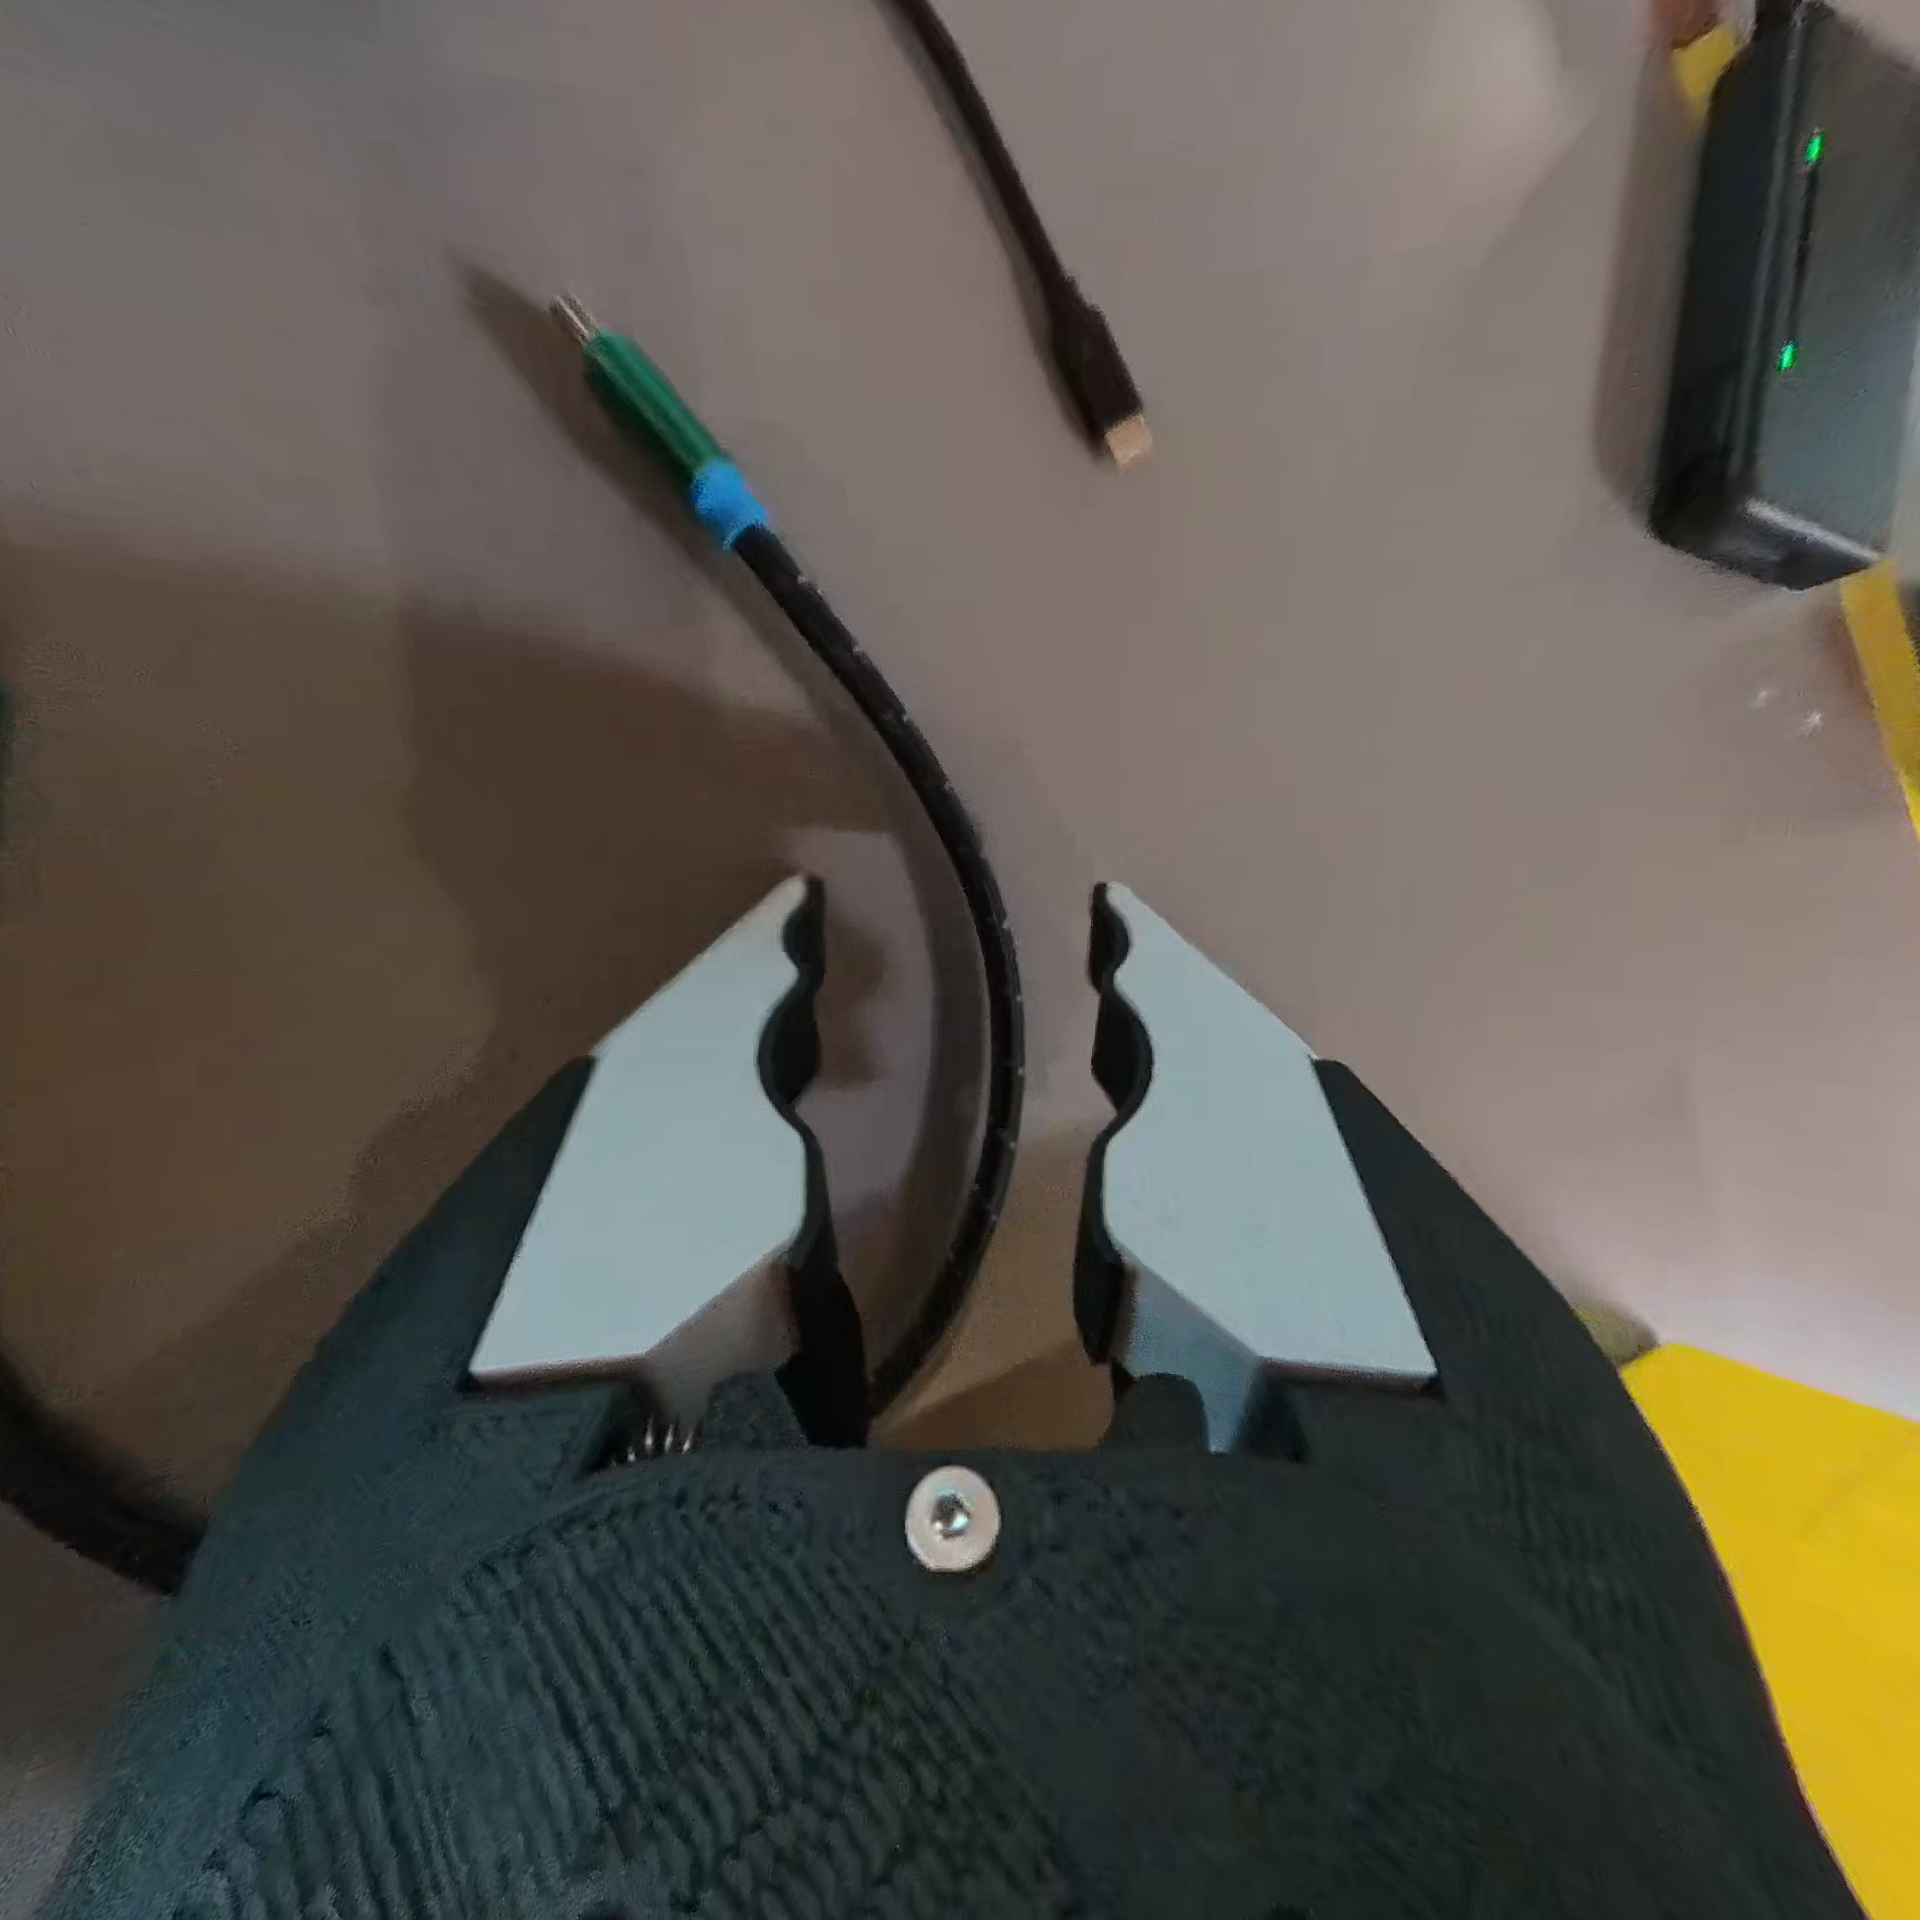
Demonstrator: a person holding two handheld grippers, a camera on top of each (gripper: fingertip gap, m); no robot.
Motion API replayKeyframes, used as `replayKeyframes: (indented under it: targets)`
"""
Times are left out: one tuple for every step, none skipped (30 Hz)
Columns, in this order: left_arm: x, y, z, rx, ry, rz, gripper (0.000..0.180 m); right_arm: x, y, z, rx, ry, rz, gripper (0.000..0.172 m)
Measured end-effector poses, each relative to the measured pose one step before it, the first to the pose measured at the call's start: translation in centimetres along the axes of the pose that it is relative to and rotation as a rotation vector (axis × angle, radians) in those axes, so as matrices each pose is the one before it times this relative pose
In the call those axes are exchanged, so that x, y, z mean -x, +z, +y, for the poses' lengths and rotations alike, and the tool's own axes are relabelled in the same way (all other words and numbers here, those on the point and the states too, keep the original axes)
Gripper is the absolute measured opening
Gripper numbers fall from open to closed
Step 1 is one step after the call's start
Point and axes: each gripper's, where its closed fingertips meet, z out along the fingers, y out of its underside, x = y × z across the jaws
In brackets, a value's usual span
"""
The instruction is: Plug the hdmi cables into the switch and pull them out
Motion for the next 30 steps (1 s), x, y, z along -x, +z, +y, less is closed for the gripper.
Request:
replayKeyframes:
  targets:
    - [-0.005,-0.018,0.012,-0.0011,-0.0029,0.0014,0.012,-0.735,-0.012,0.313,0.0171,0.0188,0.0353,0.040]
    - [-0.012,-0.020,0.004,-0.0008,-0.0036,0.0019,0.012,-0.847,0.059,0.845,0.0560,0.0090,0.0434,0.028]
    - [0.001,-0.021,0.019,-0.0006,-0.0028,0.0009,0.012,-0.215,0.084,0.745,0.0514,-0.0029,0.0081,0.024]
    - [-0.008,-0.023,0.000,-0.0007,-0.0004,0.0007,0.012,0.247,0.021,0.165,0.0140,0.0004,-0.0157,0.013]
    - [-0.024,-0.018,0.000,-0.0010,-0.0003,0.0012,0.012,0.163,0.033,-0.001,0.0056,0.0037,-0.0057,0.006]
    - [-0.029,-0.015,-0.008,-0.0008,-0.0003,0.0014,0.012,0.142,-0.048,0.003,0.0097,-0.0025,-0.0041,0.006]
    - [0.004,-0.022,-0.004,-0.0003,-0.0002,-0.0002,0.012,0.300,-0.186,0.144,0.0226,-0.0150,-0.0105,0.006]
    - [0.007,-0.016,-0.005,-0.0010,-0.0017,-0.0002,0.012,0.061,-0.412,0.321,0.0376,-0.0213,0.0193,0.005]
    - [-0.001,-0.021,0.019,-0.0012,-0.0041,0.0006,0.012,-0.466,-0.864,0.423,0.0461,-0.0325,0.0715,0.004]
    - [0.022,-0.035,0.029,-0.0007,-0.0043,0.0002,0.012,-0.674,-1.381,0.309,0.0324,-0.0425,0.0915,0.004]
    - [0.027,-0.037,0.032,-0.0004,-0.0043,-0.0001,0.012,-0.597,-1.714,0.028,-0.0002,-0.0215,0.0717,0.004]
    - [0.029,-0.056,0.000,-0.0019,-0.0038,-0.0003,0.012,-0.466,-1.885,-0.226,-0.0306,0.0120,0.0390,0.004]
    - [0.019,-0.040,-0.038,-0.0026,-0.0036,0.0000,0.012,-0.557,-1.931,-0.309,-0.0471,0.0288,0.0269,0.004]
    - [-0.001,-0.006,-0.029,-0.0017,-0.0034,0.0010,0.012,-0.854,-1.932,-0.236,-0.0466,0.0309,0.0350,0.004]
    - [-0.007,0.019,-0.032,-0.0010,-0.0008,0.0007,0.012,-1.112,-1.892,-0.062,-0.0362,0.0259,0.0430,0.004]
    - [-0.023,0.013,-0.039,-0.0009,0.0005,0.0005,0.012,-1.357,-1.849,0.095,-0.0269,0.0187,0.0525,0.004]
    - [-0.027,0.013,-0.030,-0.0002,-0.0006,0.0012,0.012,-1.680,-1.801,0.207,-0.0207,0.0145,0.0643,0.004]
    - [-0.017,0.000,-0.012,0.0000,-0.0016,0.0009,0.012,-1.979,-1.717,0.376,-0.0132,0.0139,0.0742,0.004]
    - [0.004,-0.005,-0.010,-0.0008,-0.0021,0.0000,0.012,-2.272,-1.623,0.457,-0.0113,0.0140,0.0833,0.004]
    - [0.009,-0.016,-0.017,-0.0015,-0.0026,-0.0001,0.012,-2.455,-1.463,0.481,-0.0146,0.0150,0.0877,0.005]
    - [0.022,-0.012,-0.015,-0.0013,-0.0022,0.0001,0.012,-2.506,-1.242,0.525,-0.0153,0.0141,0.0861,0.004]
    - [-0.010,-0.001,-0.009,-0.0004,-0.0014,0.0007,0.012,-2.441,-0.966,0.598,-0.0128,0.0068,0.0836,0.004]
    - [0.002,-0.013,-0.005,0.0001,-0.0002,0.0001,0.012,-2.270,-0.681,0.682,-0.0108,-0.0041,0.0803,0.004]
    - [0.000,0.005,-0.011,-0.0002,-0.0001,-0.0002,0.012,-1.973,-0.329,0.960,0.0003,-0.0077,0.0707,0.004]
    - [-0.008,0.001,-0.003,-0.0002,-0.0009,0.0001,0.012,-1.484,0.034,1.342,0.0148,-0.0078,0.0498,0.004]
    - [0.010,-0.009,-0.002,-0.0003,-0.0010,0.0002,0.012,-0.852,0.303,1.643,0.0258,-0.0062,0.0222,0.004]
    - [-0.006,-0.001,0.002,0.0001,-0.0005,0.0002,0.012,-0.416,0.441,1.721,0.0249,-0.0047,0.0086,0.004]
    - [0.004,-0.012,0.014,0.0012,-0.0007,0.0000,0.012,-0.138,0.459,1.516,0.0129,-0.0079,0.0079,0.004]
    - [-0.015,0.000,-0.003,0.0008,-0.0029,0.0010,0.012,0.053,0.395,1.380,0.0090,-0.0189,0.0123,0.004]
    - [-0.031,0.003,-0.011,0.0008,-0.0041,0.0014,0.012,0.220,0.325,1.286,0.0115,-0.0276,0.0186,0.004]
